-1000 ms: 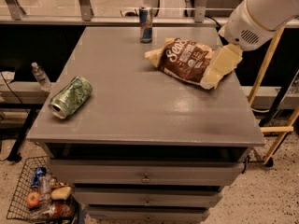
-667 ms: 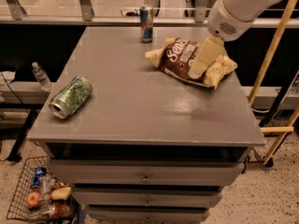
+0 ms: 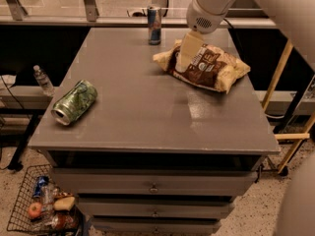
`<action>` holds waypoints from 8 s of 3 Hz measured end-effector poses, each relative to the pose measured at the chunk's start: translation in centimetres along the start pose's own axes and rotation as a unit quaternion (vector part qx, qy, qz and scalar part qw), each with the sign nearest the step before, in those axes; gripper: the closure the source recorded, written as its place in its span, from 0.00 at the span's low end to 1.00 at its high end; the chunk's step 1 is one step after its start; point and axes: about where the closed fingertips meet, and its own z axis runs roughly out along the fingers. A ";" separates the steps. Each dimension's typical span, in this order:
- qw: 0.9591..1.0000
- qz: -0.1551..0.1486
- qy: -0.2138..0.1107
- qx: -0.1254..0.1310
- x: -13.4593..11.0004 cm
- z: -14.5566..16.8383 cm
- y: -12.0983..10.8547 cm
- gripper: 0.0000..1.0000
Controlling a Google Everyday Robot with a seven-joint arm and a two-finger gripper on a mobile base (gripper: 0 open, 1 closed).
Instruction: Move brown chip bag near green can
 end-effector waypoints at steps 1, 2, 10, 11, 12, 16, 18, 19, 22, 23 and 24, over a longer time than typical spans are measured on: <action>1.000 0.009 -0.010 -0.012 -0.8 3.8 -0.7 0.00; 0.999 0.030 -0.009 -0.009 -0.2 6.6 -1.2 0.00; 0.976 -0.058 -0.208 0.023 -13.1 0.6 0.9 1.00; 0.969 -0.104 -0.224 -0.001 -17.1 1.8 2.6 1.00; 0.966 -0.122 -0.226 -0.023 -18.8 3.3 3.9 1.00; 0.949 -0.155 -0.241 -0.131 -24.0 7.4 10.9 1.00; 0.946 -0.155 -0.245 -0.147 -24.4 8.0 11.9 0.82; 0.945 -0.156 -0.245 -0.150 -24.5 8.2 12.0 0.59; 0.944 -0.158 -0.244 -0.156 -24.8 8.8 12.6 0.00; 0.944 -0.158 -0.244 -0.156 -24.8 8.8 12.6 0.00; 0.948 -0.158 -0.230 -0.153 -23.8 7.7 12.2 0.00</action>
Offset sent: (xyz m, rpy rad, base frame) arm 0.0556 0.0113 -0.0806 0.0601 0.0258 -0.0975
